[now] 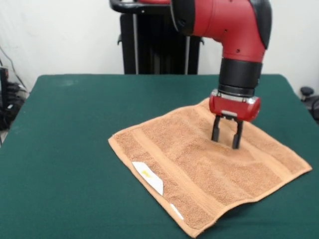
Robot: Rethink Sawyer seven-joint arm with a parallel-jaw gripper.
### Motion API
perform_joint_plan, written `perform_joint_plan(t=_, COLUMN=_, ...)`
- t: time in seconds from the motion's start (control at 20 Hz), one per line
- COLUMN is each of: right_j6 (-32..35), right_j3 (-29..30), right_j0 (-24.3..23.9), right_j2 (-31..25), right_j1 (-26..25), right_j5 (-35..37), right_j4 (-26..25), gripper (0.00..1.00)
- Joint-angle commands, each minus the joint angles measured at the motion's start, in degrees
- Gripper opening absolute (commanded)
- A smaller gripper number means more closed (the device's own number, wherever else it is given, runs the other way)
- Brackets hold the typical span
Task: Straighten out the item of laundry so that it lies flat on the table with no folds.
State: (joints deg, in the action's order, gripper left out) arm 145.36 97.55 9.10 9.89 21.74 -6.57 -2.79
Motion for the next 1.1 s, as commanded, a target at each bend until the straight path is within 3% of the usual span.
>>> perform_joint_plan(t=0.05, right_j6=7.03, right_j3=-3.75, right_j0=-2.41, right_j2=-7.74, right_j1=2.35, right_j5=5.46, right_j4=5.06, gripper=1.0)
perform_joint_plan(t=0.3, right_j6=3.41, right_j3=1.51, right_j0=-9.11, right_j2=-16.43, right_j1=10.6, right_j5=18.87, right_j4=5.12, gripper=1.0)
perform_joint_plan(t=0.4, right_j6=1.59, right_j3=2.66, right_j0=-10.85, right_j2=-17.67, right_j1=13.58, right_j5=27.8, right_j4=6.18, gripper=1.0)
perform_joint_plan(t=0.55, right_j6=0.13, right_j3=0.8, right_j0=-11.41, right_j2=-17.89, right_j1=13.88, right_j5=39.59, right_j4=7.13, gripper=1.0)
perform_joint_plan(t=0.8, right_j6=-0.11, right_j3=0.99, right_j0=-12.63, right_j2=-18.74, right_j1=16.22, right_j5=44.24, right_j4=7.85, gripper=1.0)
perform_joint_plan(t=1.1, right_j6=1.45, right_j3=0.51, right_j0=-10.64, right_j2=-14.29, right_j1=15.61, right_j5=44.41, right_j4=4.87, gripper=1.0)
